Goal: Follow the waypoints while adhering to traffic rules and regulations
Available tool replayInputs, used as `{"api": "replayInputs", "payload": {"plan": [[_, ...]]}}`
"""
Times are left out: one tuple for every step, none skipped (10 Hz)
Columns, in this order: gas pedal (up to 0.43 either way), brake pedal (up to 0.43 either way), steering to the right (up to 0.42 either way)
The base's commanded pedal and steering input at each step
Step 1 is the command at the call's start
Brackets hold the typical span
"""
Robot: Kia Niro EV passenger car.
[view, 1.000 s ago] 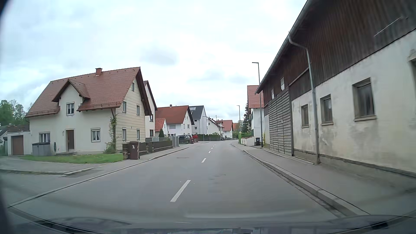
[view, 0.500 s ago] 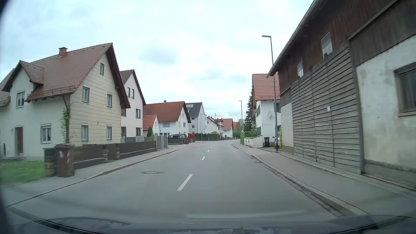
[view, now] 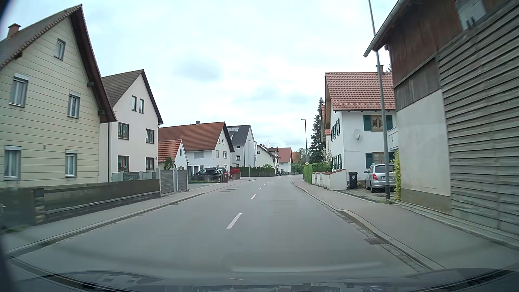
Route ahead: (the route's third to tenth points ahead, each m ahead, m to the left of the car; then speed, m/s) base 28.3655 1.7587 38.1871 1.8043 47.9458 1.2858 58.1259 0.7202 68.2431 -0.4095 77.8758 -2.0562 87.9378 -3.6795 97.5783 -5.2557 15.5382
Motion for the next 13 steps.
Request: {"api": "replayInputs", "payload": {"plan": [[0.130,0.006,-0.006],[0.130,0.006,-0.005],[0.130,0.006,-0.005],[0.130,0.006,-0.005],[0.130,0.006,-0.005],[0.130,0.006,-0.004],[0.130,0.006,-0.004],[0.130,0.006,-0.004],[0.130,0.006,-0.004],[0.138,0.006,-0.003],[0.138,0.006,-0.003],[0.138,0.006,-0.003],[0.138,0.006,-0.001]]}}
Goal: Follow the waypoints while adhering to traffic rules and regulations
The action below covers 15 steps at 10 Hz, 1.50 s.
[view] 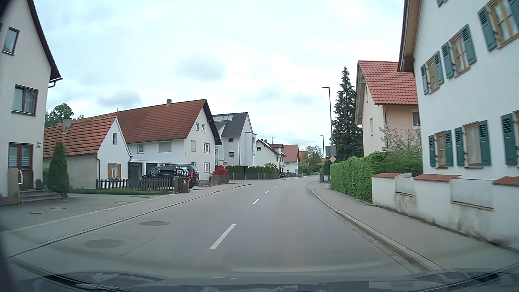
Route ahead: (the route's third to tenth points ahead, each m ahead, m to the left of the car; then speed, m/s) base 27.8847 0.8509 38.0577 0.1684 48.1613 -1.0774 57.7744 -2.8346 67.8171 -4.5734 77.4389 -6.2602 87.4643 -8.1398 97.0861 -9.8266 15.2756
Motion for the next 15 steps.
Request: {"api": "replayInputs", "payload": {"plan": [[0.138,0.006,0.002],[0.138,0.006,0.004],[0.138,0.006,0.005],[0.138,0.006,0.008],[0.138,0.006,0.014],[0.138,0.006,0.021],[0.138,0.006,0.019],[0.138,0.006,0.019],[0.138,0.006,0.019],[0.138,0.012,0.019],[0.138,0.006,0.019],[0.138,0.006,0.019],[0.138,0.006,0.019],[0.138,0.006,0.018],[0.138,0.006,0.017]]}}
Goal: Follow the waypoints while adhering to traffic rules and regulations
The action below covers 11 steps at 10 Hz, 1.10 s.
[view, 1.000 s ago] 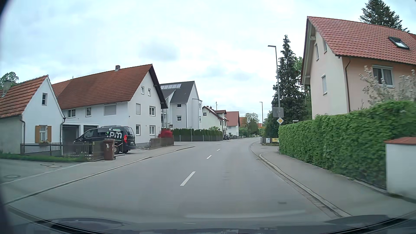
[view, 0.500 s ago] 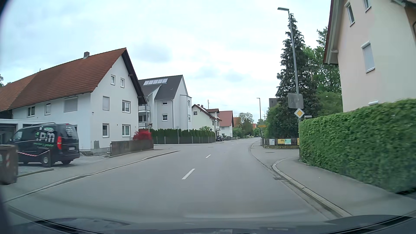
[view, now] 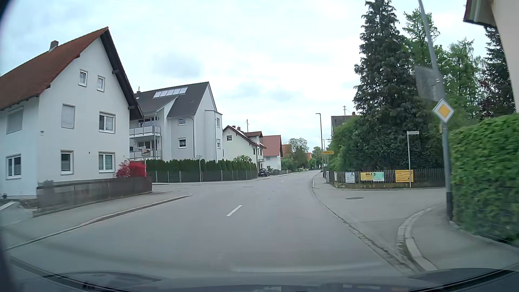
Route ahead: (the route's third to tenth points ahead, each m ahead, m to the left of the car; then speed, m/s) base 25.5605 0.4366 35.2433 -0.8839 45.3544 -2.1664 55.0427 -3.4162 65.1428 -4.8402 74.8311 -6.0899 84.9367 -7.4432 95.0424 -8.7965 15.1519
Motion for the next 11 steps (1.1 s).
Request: {"api": "replayInputs", "payload": {"plan": [[0.138,0.012,0.012],[0.138,0.006,0.011],[0.150,0.012,0.011],[0.150,0.006,0.011],[0.150,0.006,0.011],[0.150,0.006,0.011],[0.150,0.006,0.011],[0.150,0.006,0.011],[0.150,0.012,0.011],[0.150,0.006,0.011],[0.169,0.006,0.011]]}}
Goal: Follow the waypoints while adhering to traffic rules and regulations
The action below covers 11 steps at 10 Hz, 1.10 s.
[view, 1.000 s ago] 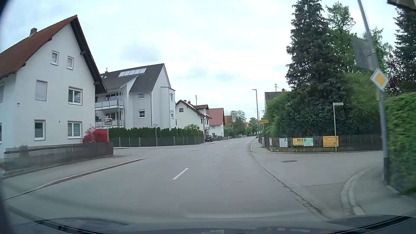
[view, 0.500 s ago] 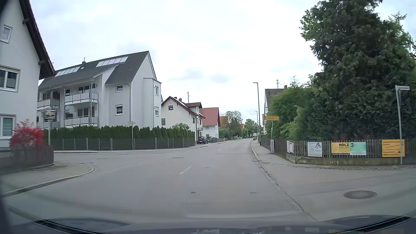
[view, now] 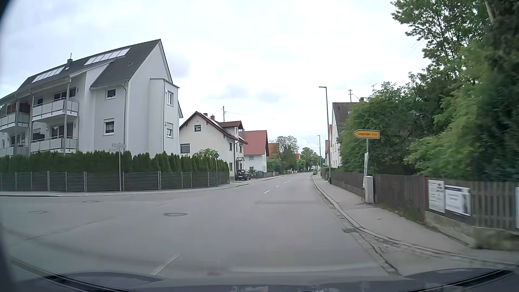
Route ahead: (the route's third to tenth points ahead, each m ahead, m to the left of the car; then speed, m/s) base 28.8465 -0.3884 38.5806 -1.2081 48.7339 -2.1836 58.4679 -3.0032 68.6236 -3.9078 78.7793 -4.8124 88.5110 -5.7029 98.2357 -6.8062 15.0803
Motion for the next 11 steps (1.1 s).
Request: {"api": "replayInputs", "payload": {"plan": [[0.169,0.012,0.011],[0.169,0.006,0.012],[0.169,0.006,0.013],[0.169,0.006,0.015],[0.169,0.006,0.015],[0.169,0.012,0.015],[0.169,0.012,0.016],[0.169,0.006,0.016],[0.169,0.006,0.020],[0.169,0.012,0.020],[0.169,0.006,0.016]]}}
